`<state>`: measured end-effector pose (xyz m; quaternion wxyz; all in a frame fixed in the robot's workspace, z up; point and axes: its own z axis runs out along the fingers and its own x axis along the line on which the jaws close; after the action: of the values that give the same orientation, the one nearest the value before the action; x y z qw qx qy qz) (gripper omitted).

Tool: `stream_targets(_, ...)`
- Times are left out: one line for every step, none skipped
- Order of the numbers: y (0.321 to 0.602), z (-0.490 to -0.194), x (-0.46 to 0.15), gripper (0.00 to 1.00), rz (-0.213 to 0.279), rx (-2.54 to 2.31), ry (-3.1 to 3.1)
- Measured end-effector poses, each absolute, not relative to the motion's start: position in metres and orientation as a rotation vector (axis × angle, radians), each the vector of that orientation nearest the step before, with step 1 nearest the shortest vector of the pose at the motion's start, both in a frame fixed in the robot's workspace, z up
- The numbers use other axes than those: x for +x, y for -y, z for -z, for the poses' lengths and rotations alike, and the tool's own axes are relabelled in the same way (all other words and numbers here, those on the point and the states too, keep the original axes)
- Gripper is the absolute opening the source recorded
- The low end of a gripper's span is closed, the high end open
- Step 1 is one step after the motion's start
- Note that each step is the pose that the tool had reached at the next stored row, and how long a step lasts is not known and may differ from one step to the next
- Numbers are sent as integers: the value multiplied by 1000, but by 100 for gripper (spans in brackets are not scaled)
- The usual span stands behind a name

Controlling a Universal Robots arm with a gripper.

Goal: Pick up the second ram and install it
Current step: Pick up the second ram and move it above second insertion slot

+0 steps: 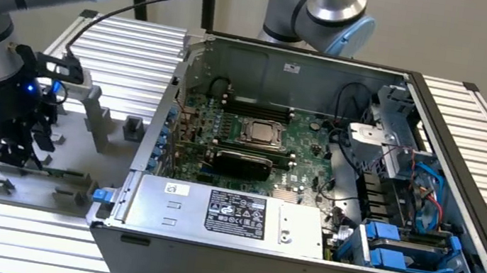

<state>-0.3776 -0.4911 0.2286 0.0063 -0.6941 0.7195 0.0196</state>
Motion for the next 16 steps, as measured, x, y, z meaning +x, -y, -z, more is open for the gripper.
stream_targets(491, -227, -378, 42, -61, -2172, -2251)
stream_targets(491, -225, -378, 42, -61, -2172, -2251)
stream_targets(491, -223, -378, 42, -61, -2172, -2251)
stream_targets(491, -221, -378, 42, -61, -2172, -2251)
stream_targets(491, -219, -377, 42, -61, -2172, -2251)
stream_targets(491, -217, -377, 42, -61, -2172, -2251)
stream_targets(491, -216, -377, 42, -61, -2172, -2251)
stream_targets(491, -214, -377, 42, -61, -2172, -2251)
stream_targets(491, -212, -377, 42, -61, -2172, -2251)
stream_targets(491, -210, -377, 42, -61, -2172, -2251)
stream_targets(491, -208, -377, 42, -61, -2172, -2251)
stream_targets(491, -207, -377, 42, -61, -2172, -2251)
stream_targets(491, -205, -377, 42, -61, -2172, -2251)
stream_targets(491, -203, -377, 42, -61, -2172, -2251)
stream_targets(491, -201, -377, 42, -61, -2172, -2251)
stream_targets(491, -199, -377, 42, -61, -2172, -2251)
